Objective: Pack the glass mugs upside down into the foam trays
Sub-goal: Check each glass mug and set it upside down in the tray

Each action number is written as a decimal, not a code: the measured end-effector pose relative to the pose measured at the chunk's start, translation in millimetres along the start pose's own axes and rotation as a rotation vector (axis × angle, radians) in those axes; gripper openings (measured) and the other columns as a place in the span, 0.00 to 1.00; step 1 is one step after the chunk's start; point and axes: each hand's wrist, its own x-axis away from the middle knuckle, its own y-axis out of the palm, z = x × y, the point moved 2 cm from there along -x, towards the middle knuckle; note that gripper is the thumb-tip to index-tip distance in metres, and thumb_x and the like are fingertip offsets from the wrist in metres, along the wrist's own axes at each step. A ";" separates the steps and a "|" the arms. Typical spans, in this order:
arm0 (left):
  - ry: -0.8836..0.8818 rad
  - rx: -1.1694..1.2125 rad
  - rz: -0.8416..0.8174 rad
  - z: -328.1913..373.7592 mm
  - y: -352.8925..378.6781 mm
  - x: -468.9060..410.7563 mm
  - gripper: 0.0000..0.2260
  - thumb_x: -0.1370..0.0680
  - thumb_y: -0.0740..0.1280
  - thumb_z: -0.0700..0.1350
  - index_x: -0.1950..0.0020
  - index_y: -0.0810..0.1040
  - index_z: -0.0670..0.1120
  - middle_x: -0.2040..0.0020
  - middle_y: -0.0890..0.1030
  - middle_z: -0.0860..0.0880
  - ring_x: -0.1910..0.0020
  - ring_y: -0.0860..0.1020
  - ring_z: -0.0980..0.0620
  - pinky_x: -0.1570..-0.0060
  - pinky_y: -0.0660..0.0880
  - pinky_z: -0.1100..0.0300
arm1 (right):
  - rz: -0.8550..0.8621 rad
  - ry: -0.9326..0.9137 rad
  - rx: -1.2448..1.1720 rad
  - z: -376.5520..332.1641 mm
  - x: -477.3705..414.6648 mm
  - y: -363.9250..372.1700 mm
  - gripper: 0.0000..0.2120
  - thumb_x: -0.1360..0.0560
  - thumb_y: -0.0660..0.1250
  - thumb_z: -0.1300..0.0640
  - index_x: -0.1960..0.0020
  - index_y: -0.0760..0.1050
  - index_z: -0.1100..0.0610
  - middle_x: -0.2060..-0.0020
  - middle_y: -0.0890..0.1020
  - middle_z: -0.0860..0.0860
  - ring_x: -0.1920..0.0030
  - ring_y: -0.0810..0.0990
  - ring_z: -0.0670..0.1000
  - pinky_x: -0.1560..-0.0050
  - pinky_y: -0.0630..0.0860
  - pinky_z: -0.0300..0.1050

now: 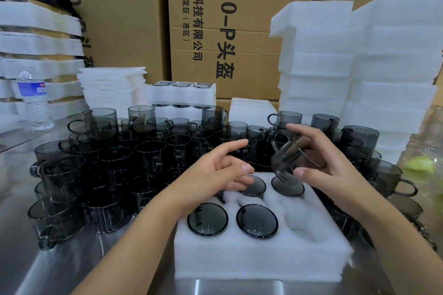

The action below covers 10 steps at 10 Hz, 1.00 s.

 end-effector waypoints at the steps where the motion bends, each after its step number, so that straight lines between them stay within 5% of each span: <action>1: -0.005 0.001 0.003 -0.9 -0.6 -0.6 0.25 0.32 0.70 0.55 0.35 0.71 0.58 0.52 0.84 0.51 0.49 0.83 0.51 0.52 0.78 0.62 | -0.223 0.081 0.118 -3.9 2.6 -6.7 0.31 0.41 0.63 0.40 0.38 0.66 0.28 0.47 0.74 0.35 0.50 0.76 0.43 0.52 0.72 0.38; 4: -0.029 -0.031 -0.009 -2.2 -1.5 -1.9 0.18 0.27 0.67 0.49 0.37 0.74 0.54 0.52 0.84 0.51 0.49 0.83 0.52 0.51 0.78 0.63 | -0.557 0.248 0.205 -2.4 11.9 -15.2 0.25 0.40 0.71 0.40 0.44 0.72 0.38 0.55 0.77 0.45 0.53 0.75 0.52 0.47 0.73 0.54; 8: -0.036 -0.019 -0.011 -1.0 -0.7 -0.4 0.17 0.27 0.67 0.48 0.37 0.75 0.53 0.52 0.84 0.51 0.49 0.83 0.52 0.52 0.78 0.63 | -0.602 0.209 0.147 -4.3 12.2 -13.8 0.23 0.38 0.74 0.46 0.45 0.72 0.39 0.59 0.77 0.38 0.61 0.73 0.39 0.59 0.69 0.32; 10: -0.037 -0.015 -0.015 -0.1 -0.2 -0.8 0.17 0.27 0.67 0.48 0.37 0.75 0.53 0.52 0.84 0.51 0.49 0.83 0.52 0.52 0.78 0.63 | -0.637 0.201 0.177 -1.2 12.5 -14.8 0.26 0.41 0.77 0.41 0.45 0.72 0.39 0.60 0.76 0.43 0.63 0.70 0.44 0.61 0.67 0.41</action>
